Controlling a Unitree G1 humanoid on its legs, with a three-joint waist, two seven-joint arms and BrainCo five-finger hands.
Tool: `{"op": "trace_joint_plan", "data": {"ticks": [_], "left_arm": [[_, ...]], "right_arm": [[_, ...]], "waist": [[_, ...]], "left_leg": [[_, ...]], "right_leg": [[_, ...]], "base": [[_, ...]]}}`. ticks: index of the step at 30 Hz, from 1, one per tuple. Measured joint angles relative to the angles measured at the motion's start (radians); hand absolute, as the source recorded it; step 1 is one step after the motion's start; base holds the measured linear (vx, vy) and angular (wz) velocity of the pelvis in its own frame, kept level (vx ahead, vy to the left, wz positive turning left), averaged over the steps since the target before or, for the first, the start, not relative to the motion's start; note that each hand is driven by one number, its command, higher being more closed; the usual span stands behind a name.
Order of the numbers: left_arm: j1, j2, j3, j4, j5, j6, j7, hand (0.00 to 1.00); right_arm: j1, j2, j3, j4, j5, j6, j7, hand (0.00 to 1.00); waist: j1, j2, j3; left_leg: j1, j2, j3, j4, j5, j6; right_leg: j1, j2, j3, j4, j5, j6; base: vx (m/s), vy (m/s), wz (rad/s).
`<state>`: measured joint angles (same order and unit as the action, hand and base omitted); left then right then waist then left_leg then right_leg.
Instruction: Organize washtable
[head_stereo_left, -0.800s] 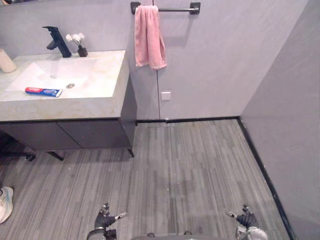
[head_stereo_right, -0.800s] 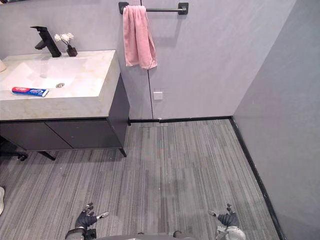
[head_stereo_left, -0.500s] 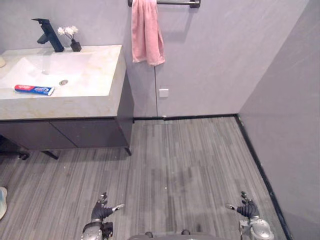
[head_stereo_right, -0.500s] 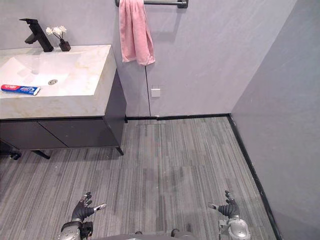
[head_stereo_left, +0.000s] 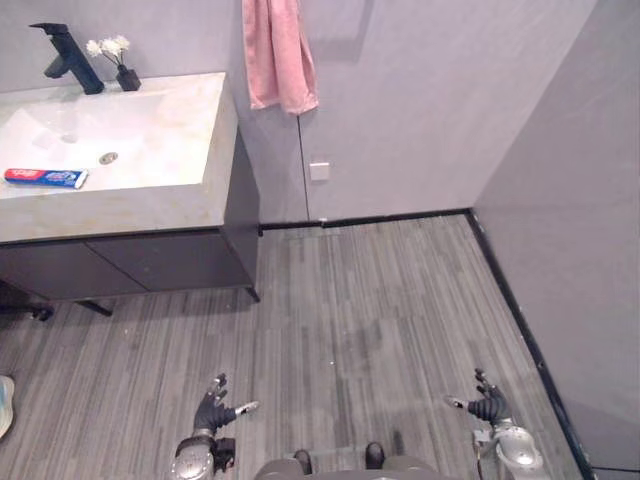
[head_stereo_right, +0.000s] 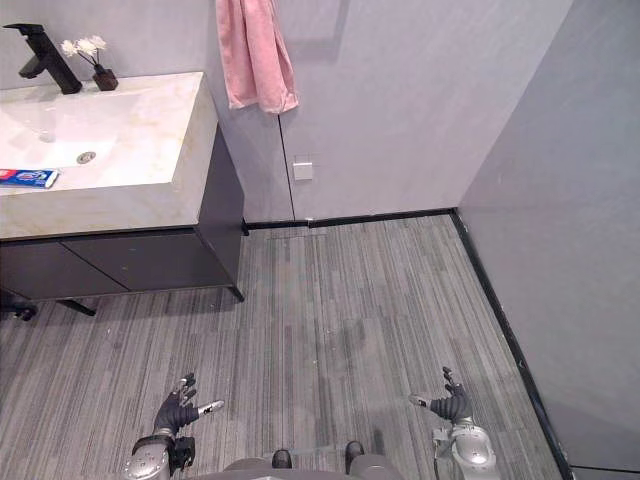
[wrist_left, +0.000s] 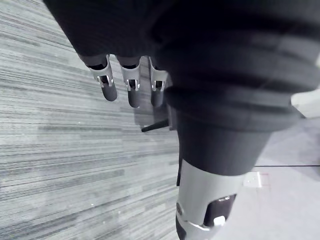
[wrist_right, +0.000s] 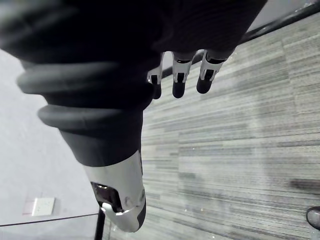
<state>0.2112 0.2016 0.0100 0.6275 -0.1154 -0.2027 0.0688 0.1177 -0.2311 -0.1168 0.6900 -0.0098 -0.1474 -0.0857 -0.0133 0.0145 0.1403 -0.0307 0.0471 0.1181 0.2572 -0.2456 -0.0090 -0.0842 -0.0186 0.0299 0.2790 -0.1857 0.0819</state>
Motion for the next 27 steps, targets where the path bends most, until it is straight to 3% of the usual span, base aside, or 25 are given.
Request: {"op": "trace_joint_plan", "data": {"ticks": [1,2,4,6,8,9,10,11,12,13,14,16,17,18,20,21,23,24,26,27], "left_arm": [[-0.003,0.001,0.0,-0.001,0.0,0.0,0.003,0.0],[-0.003,0.002,0.0,-0.001,0.002,0.0,0.004,0.0],[-0.021,0.018,-0.008,0.0,0.013,0.003,0.019,0.0],[-0.025,0.021,-0.007,0.0,0.012,0.003,0.029,0.0],[-0.049,0.024,-0.008,0.0,0.012,0.002,0.038,0.0],[-0.068,0.02,-0.008,0.001,0.012,0.002,0.043,0.0],[-0.076,0.018,-0.01,0.001,0.013,0.002,0.044,0.0],[-0.077,0.018,-0.011,0.001,0.015,0.002,0.044,0.0],[-0.083,0.005,-0.016,0.01,0.021,0.002,0.045,0.0],[-0.082,0.0,-0.017,0.007,0.024,0.001,0.044,0.0],[-0.087,-0.001,-0.017,0.006,0.034,0.001,0.044,0.0],[-0.095,-0.024,-0.015,0.008,0.046,0.001,0.044,0.0],[-0.086,-0.038,-0.016,0.006,0.046,0.0,0.042,0.0],[-0.08,-0.042,-0.017,0.006,0.046,-0.001,0.041,0.0],[-0.075,-0.043,-0.018,0.006,0.046,-0.001,0.041,0.0],[-0.074,-0.042,-0.018,0.005,0.046,-0.001,0.042,0.0],[-0.079,-0.043,-0.018,0.005,0.046,0.001,0.042,0.0],[-0.075,-0.054,-0.018,0.009,0.046,0.002,0.043,0.0],[-0.065,-0.065,-0.019,0.01,0.046,0.002,0.044,0.0],[-0.052,-0.065,-0.017,0.015,0.046,0.003,0.046,0.0]], "right_arm": [[-0.011,0.006,0.0,0.002,0.0,0.002,-0.003,0.0],[-0.021,0.011,0.0,0.002,-0.001,0.002,-0.004,0.0],[-0.017,0.036,0.004,0.002,-0.001,0.009,-0.006,0.0],[-0.014,0.035,0.009,0.003,0.0,0.016,-0.007,0.0],[-0.022,0.031,0.013,0.002,0.0,0.017,-0.008,0.0],[-0.031,0.024,0.015,0.0,0.0,0.017,-0.009,0.0],[-0.029,0.021,0.015,-0.004,0.001,0.017,-0.014,0.0],[-0.023,0.02,0.015,-0.007,0.001,0.017,-0.018,0.0],[-0.015,0.01,0.014,-0.004,0.002,0.018,-0.022,0.0],[-0.02,0.008,0.013,-0.005,0.002,0.02,-0.023,0.0],[-0.033,0.011,0.015,-0.012,0.002,0.016,-0.022,0.0],[-0.033,0.008,0.018,-0.012,0.005,0.017,-0.021,0.0],[-0.026,0.011,0.034,-0.011,0.014,0.016,-0.022,0.0],[-0.024,0.024,0.049,-0.012,0.024,0.011,-0.022,0.0],[-0.026,0.044,0.054,-0.013,0.041,-0.002,-0.024,0.0],[-0.037,0.053,0.053,-0.014,0.048,-0.004,-0.025,0.0],[-0.056,0.052,0.047,-0.006,0.049,-0.002,-0.025,0.0],[-0.065,0.056,0.022,0.009,0.049,0.001,-0.028,0.0],[-0.063,0.052,0.003,0.013,0.048,0.0,-0.032,0.0],[-0.06,0.051,-0.004,0.034,0.048,0.001,-0.045,0.0]], "waist": [[0.002,-0.002,0.01],[0.001,-0.003,0.017],[-0.007,-0.017,0.051],[-0.007,-0.019,0.057],[-0.025,-0.012,0.06],[-0.036,0.002,0.069],[-0.041,0.0,0.069],[-0.043,-0.007,0.067],[-0.057,0.008,0.067],[-0.055,0.028,0.067],[-0.058,0.031,0.066],[-0.058,0.049,0.08],[-0.043,0.046,0.089],[-0.033,0.042,0.095],[-0.011,0.011,0.104],[0.009,0.007,0.102],[0.026,0.001,0.112],[0.03,0.001,0.125],[0.032,0.01,0.122],[0.032,0.023,0.117]], "left_leg": [[0.0,-0.003,0.014,0.023,-0.03,0.01],[0.005,-0.005,0.015,0.03,-0.044,0.014],[0.076,-0.026,0.007,0.028,-0.078,0.037],[0.128,-0.02,0.004,0.013,-0.1,0.041],[0.161,0.003,-0.024,-0.017,-0.109,0.035],[0.186,0.025,-0.043,-0.048,-0.106,0.03],[0.21,0.036,-0.052,-0.065,-0.101,-0.001],[0.22,0.036,-0.064,-0.063,-0.105,-0.014],[0.234,0.059,-0.094,-0.026,-0.121,-0.041],[0.222,0.08,-0.1,0.009,-0.11,-0.059],[0.171,0.084,-0.113,0.121,-0.058,-0.112],[0.069,0.081,-0.146,0.408,0.122,-0.078],[0.011,0.103,-0.145,0.617,0.151,-0.074],[-0.044,0.126,-0.113,0.78,0.113,-0.039],[-0.13,0.128,-0.075,0.871,0.072,-0.013],[-0.234,0.12,-0.043,0.84,0.037,-0.005],[-0.329,0.084,-0.031,0.704,0.012,-0.005],[-0.359,0.045,-0.034,0.464,0.017,-0.019],[-0.351,0.018,-0.038,0.205,0.083,-0.053],[-0.338,0.016,-0.033,0.136,0.235,0.018]], "right_leg": [[-0.055,-0.007,-0.005,0.132,-0.028,0.022],[-0.085,-0.013,-0.01,0.203,-0.032,0.028],[-0.206,-0.053,-0.064,0.496,-0.058,0.026],[-0.241,-0.054,-0.118,0.472,-0.099,-0.003],[-0.295,-0.036,-0.16,0.367,-0.097,-0.015],[-0.332,-0.005,-0.166,0.267,-0.067,-0.033],[-0.344,0.022,-0.156,0.143,0.014,-0.043],[-0.342,0.027,-0.143,0.096,0.091,-0.062],[-0.324,0.034,-0.155,0.122,0.167,-0.108],[-0.323,0.042,-0.173,0.137,0.156,-0.122],[-0.312,0.039,-0.177,0.148,0.106,-0.129],[-0.203,0.047,-0.193,0.098,0.068,-0.143],[-0.093,0.058,-0.192,0.041,0.059,-0.153],[0.017,0.069,-0.183,-0.012,0.052,-0.164],[0.119,0.067,-0.16,-0.076,0.046,-0.175],[0.18,0.061,-0.137,-0.136,0.038,-0.179],[0.22,0.04,-0.124,-0.166,0.009,-0.146],[0.256,0.02,-0.112,-0.169,-0.016,-0.128],[0.293,0.012,-0.101,-0.172,-0.06,-0.101],[0.322,0.016,-0.079,-0.152,-0.116,-0.074]], "base": [[0.12,0.097,-0.38],[0.15,0.107,-0.18],[0.26,0.081,0.06],[0.36,0.048,0.1],[0.43,-0.005,0.4],[0.49,-0.067,0.56],[0.53,-0.086,0.54],[0.57,-0.12,0.6],[0.48,-0.107,0.42],[0.7,-0.179,0.44],[0.58,-0.151,0.26],[0.64,-0.181,0.3],[0.67,-0.156,0.18],[0.55,-0.101,0.08],[0.43,-0.06,-0.15],[0.43,-0.028,-0.3],[0.45,0.034,-0.3],[0.52,0.115,-0.31],[0.51,0.179,-0.3],[0.47,0.197,-0.19]]}}
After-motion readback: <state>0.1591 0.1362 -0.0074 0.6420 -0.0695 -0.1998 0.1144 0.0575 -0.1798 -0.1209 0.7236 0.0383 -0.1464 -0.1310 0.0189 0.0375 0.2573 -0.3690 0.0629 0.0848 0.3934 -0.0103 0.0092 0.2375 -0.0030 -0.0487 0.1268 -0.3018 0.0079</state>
